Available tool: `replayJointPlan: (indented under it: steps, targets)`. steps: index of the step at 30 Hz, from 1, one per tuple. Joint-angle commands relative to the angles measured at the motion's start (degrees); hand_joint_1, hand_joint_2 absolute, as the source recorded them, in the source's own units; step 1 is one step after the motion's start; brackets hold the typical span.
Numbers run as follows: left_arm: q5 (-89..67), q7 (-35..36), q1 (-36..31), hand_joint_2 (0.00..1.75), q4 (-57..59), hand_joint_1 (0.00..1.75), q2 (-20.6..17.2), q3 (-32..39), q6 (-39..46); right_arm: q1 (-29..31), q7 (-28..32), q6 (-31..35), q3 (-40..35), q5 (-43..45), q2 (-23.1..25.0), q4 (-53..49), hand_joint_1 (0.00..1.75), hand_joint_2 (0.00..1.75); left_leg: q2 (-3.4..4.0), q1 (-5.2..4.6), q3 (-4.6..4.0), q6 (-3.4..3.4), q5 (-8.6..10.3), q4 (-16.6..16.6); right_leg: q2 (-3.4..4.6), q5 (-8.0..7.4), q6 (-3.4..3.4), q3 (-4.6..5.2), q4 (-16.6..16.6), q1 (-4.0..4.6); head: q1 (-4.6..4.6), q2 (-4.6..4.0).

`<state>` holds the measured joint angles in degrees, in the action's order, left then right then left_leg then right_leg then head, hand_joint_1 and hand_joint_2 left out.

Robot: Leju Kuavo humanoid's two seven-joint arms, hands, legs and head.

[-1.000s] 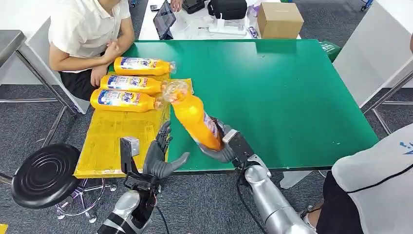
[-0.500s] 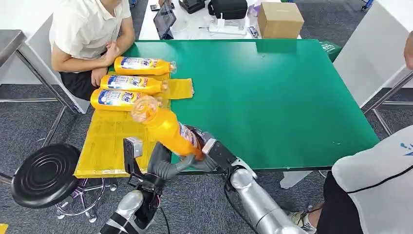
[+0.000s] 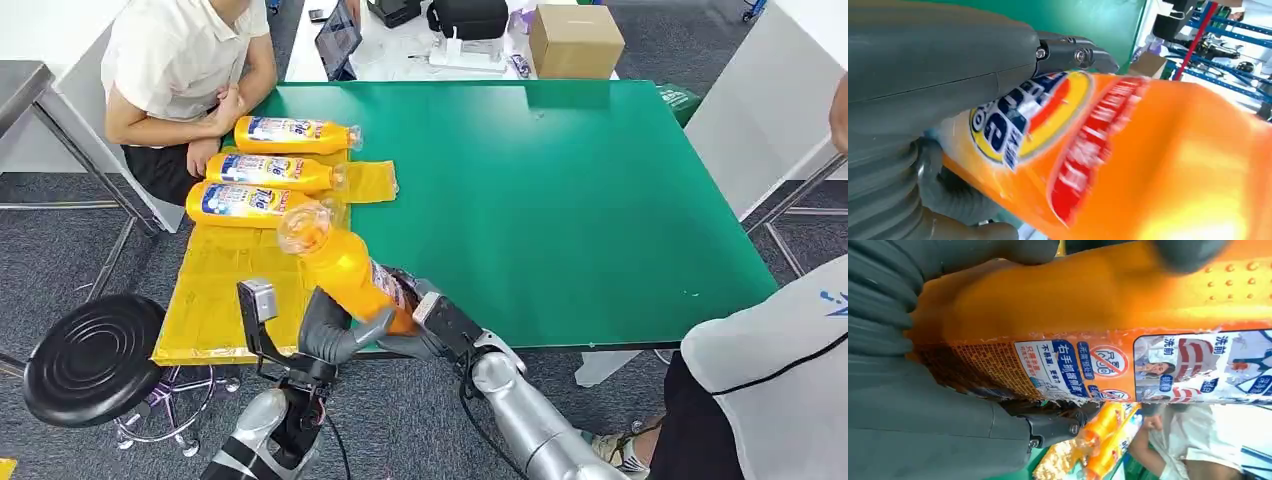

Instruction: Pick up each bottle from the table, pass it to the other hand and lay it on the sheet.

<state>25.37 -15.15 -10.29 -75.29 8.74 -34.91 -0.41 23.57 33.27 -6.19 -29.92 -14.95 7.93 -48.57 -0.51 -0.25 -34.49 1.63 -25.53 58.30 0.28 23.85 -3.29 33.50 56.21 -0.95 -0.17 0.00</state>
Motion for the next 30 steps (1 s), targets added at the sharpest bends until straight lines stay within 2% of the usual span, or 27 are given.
replayJointPlan:
  steps: [1,13,15,21,24,30]
  targets:
    - [4.43,1.06,-1.18,1.75,0.12,0.0,-1.74,0.22,-3.27,1.87,1.2,-0.06,-2.58,-1.26,-1.22,6.38,1.75,1.75,0.03,0.04,0.22,-0.1,-0.05,-0.06,-0.02,0.05,0.12,-0.21,-0.06,0.05,0.0,0.0]
    - [5.66,1.68,-2.26,1.75,1.69,0.0,-1.82,-0.5,-5.48,3.25,1.35,0.73,-4.18,-2.93,-0.65,7.51,1.75,1.75,0.08,0.04,0.16,-0.08,-0.04,-0.03,0.02,0.03,0.11,-0.16,-0.02,0.05,0.0,0.0]
    - [5.57,1.61,-2.54,1.75,2.19,1.73,-1.78,-0.69,-6.05,3.6,1.35,0.98,-4.52,-3.31,-0.4,7.64,1.75,1.75,0.09,0.05,0.19,-0.1,-0.07,-0.01,0.03,0.04,0.13,-0.19,-0.01,0.06,0.0,0.0]
    - [7.56,1.55,-4.05,1.75,4.74,1.75,-2.03,-1.74,-12.24,5.11,1.69,-0.6,-6.3,-3.85,0.45,8.83,1.75,1.75,0.12,0.05,0.2,-0.13,-0.06,-0.02,0.05,0.04,0.16,-0.17,0.01,0.06,-0.02,0.0]
    - [7.24,1.72,-4.76,1.75,6.14,1.75,-2.02,-1.93,-13.15,5.73,1.84,-0.7,-6.76,-4.07,0.95,9.13,1.75,1.75,0.1,0.03,0.14,-0.09,-0.04,-0.03,0.05,0.02,0.11,-0.12,0.0,0.05,0.0,0.0]
    - [4.99,0.29,-4.16,1.75,5.36,1.75,-2.23,-2.14,-14.21,5.19,-0.25,-5.38,-6.44,-0.79,1.02,6.0,1.75,1.75,0.08,0.03,0.13,-0.07,-0.04,-0.01,0.03,0.04,0.09,-0.11,0.02,0.04,0.0,0.0]
